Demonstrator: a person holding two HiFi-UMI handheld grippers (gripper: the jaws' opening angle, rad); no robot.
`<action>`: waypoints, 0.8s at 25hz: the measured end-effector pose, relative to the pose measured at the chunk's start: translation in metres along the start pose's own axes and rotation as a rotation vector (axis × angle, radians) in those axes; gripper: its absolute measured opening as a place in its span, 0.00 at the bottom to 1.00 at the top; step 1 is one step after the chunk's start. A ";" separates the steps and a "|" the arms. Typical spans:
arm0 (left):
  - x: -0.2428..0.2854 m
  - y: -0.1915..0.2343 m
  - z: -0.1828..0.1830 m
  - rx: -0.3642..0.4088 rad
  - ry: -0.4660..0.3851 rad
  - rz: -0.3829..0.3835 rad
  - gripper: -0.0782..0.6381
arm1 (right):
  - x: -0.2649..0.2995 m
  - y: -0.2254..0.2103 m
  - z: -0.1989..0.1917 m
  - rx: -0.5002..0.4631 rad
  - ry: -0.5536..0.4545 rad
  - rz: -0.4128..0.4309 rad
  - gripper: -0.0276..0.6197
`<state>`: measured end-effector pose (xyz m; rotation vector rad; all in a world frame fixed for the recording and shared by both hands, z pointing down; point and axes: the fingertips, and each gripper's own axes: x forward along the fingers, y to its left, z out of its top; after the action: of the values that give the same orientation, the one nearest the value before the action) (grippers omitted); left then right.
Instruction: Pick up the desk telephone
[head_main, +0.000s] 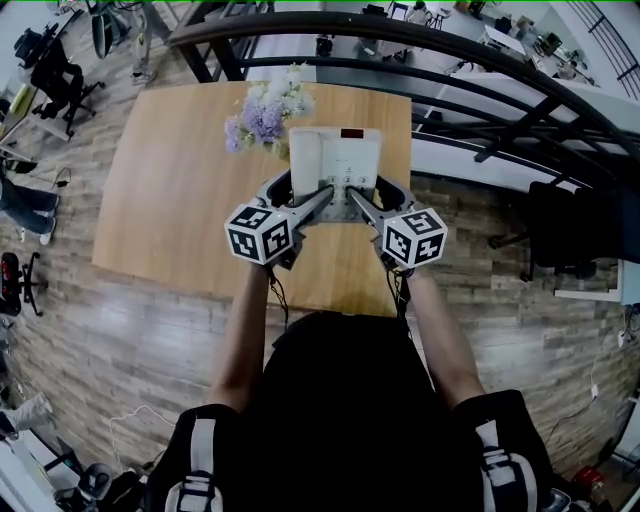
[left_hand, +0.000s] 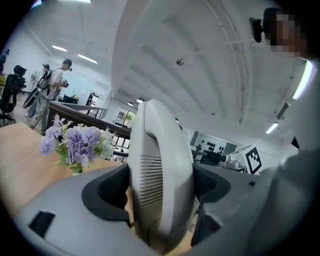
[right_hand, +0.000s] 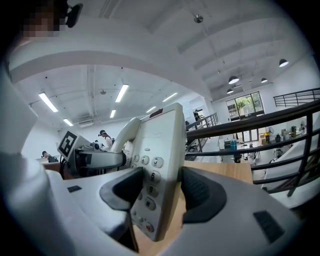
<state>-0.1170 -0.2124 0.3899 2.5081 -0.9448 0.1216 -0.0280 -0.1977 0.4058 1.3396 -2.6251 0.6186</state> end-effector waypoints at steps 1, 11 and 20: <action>-0.001 0.000 0.001 0.001 -0.002 0.003 0.68 | 0.000 0.001 0.001 -0.003 -0.001 0.003 0.44; -0.012 0.000 0.000 0.008 -0.002 0.020 0.67 | 0.000 0.011 -0.002 0.008 -0.006 0.008 0.44; -0.020 0.000 0.001 0.018 -0.006 0.032 0.67 | 0.001 0.019 0.000 -0.016 -0.005 0.017 0.44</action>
<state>-0.1320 -0.2010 0.3844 2.5114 -0.9905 0.1334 -0.0436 -0.1884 0.3999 1.3182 -2.6424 0.5958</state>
